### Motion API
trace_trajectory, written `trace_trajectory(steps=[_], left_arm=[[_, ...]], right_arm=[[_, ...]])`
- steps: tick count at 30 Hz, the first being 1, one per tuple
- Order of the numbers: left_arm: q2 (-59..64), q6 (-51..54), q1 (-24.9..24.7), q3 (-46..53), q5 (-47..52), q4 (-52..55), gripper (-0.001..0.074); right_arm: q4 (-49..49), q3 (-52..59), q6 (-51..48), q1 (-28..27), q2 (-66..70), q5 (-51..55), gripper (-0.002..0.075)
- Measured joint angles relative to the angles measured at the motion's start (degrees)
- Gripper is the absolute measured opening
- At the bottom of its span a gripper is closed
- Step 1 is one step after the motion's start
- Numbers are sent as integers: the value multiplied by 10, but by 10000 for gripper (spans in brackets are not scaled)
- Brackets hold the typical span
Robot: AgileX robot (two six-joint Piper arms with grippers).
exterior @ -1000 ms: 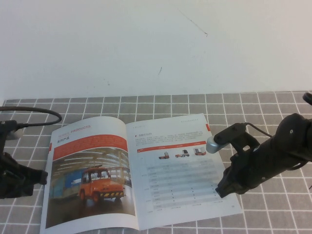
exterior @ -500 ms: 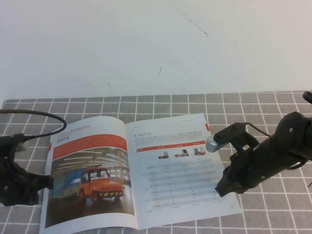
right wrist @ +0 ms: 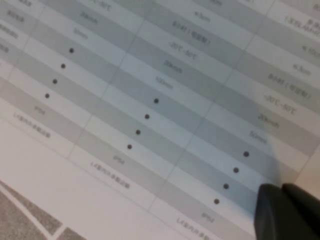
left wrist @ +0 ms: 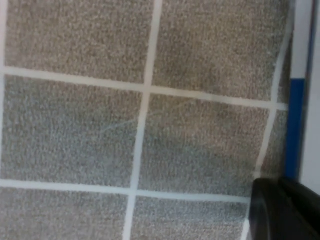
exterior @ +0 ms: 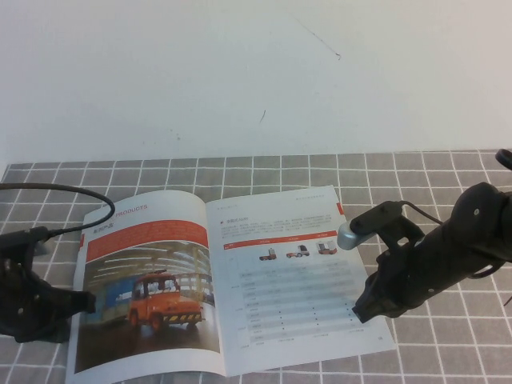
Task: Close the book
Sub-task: 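Close the open booklet and leave it lying on the table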
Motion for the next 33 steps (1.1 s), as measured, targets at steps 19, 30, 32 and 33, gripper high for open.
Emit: trace_trajectory(steps=[19,30,32,33], left_arm=[[15,193,-122,-140,145,-285,-4],[-16,326,-126,-155,162,-477,-4],[-48,335,-126,-155,137,-462,-4],[-66,338,-126,-155,122,-450,-3]], right_arm=[[40,0,0,0,3,11,-3],[26,4,77,-1,-12,14,-3],[-20,10,114,-7,-31,20,-3],[-51,11,139,-13,-45,20,-3]])
